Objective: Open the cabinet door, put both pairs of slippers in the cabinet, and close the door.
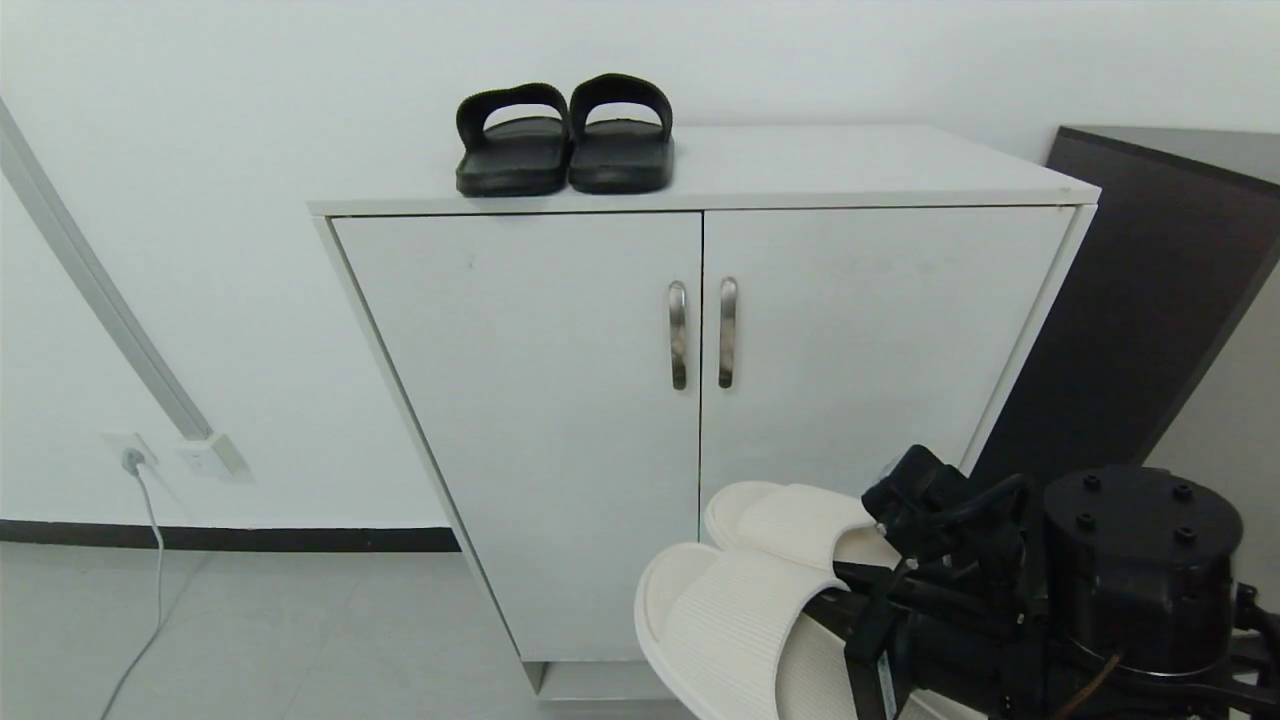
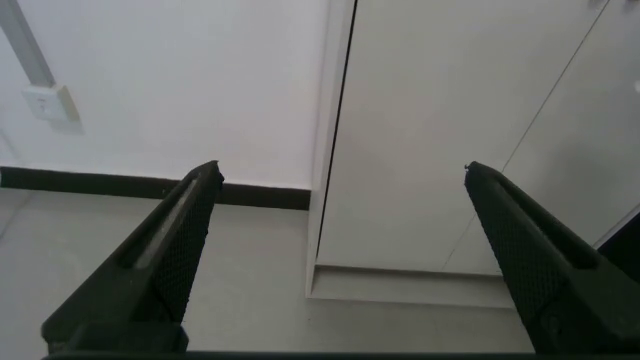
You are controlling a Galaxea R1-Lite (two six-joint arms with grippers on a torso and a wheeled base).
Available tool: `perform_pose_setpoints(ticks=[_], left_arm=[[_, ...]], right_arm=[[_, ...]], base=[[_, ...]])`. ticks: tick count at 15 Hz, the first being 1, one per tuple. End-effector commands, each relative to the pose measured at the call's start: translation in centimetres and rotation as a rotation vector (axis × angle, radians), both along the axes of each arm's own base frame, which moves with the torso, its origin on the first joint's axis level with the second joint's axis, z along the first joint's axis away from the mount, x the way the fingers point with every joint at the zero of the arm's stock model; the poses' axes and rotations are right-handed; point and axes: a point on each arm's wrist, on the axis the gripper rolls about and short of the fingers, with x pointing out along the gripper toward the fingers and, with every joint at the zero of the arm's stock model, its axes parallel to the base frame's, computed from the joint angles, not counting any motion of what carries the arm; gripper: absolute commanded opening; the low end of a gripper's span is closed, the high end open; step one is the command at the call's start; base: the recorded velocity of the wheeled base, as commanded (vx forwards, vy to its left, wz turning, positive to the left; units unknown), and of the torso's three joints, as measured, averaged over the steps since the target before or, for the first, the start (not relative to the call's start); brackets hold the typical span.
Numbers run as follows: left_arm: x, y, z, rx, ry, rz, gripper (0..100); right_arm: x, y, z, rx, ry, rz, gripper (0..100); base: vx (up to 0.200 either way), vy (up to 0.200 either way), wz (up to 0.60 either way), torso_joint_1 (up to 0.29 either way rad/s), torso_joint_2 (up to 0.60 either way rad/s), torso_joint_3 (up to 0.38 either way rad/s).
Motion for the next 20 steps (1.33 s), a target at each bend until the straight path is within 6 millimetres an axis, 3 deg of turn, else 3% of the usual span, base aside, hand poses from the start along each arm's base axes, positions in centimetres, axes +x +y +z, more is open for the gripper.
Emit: perform_pose_setpoints(ticks=[1,6,14,15,16,18,20], left_arm=[[0.0,0.0,0.0,0.002,0.0,-0.001,100],[0.0,-0.1,0.0,0.004,0.006,-0.024,100],[0.0,-0.1,0.2,0.006,-0.009,-0.022,100],[-0.2,-0.1,1.3,0.002,-0.035,-0.042,100],[-0.7,-0.1,4.9,-0.043,-0.082,-0.066,100],[0.2,-0.2,7.7,-0.061,-0.031,-0.108,100],[1.9,-0.4,8.3,-0.066,0.06,-0.218,100]], right_arm=[[0.0,0.1,-0.4,-0.007,0.003,0.001,0],[-0.1,0.0,-0.4,0.017,-0.018,0.0,0],[-0.1,-0.1,-0.7,0.009,-0.014,0.0,0],[-0.1,-0.1,-0.6,0.012,-0.014,0.001,0],[-0.2,-0.2,-0.6,0.013,-0.016,0.002,0],[-0.2,-0.1,-0.6,0.015,-0.025,0.006,0],[-0.1,0.0,-0.6,0.017,-0.037,0.008,0]], base=[[0.0,0.0,0.0,-0.051,0.44,0.388],[0.0,0.0,0.0,-0.014,0.32,0.301],[0.0,0.0,0.0,0.0,0.01,0.006],[0.0,0.0,0.0,0.0,0.0,0.0],[0.0,0.0,0.0,0.0,0.0,0.0],[0.0,0.0,0.0,0.0,0.0,0.0],[0.0,0.0,0.0,0.0,0.0,0.0]])
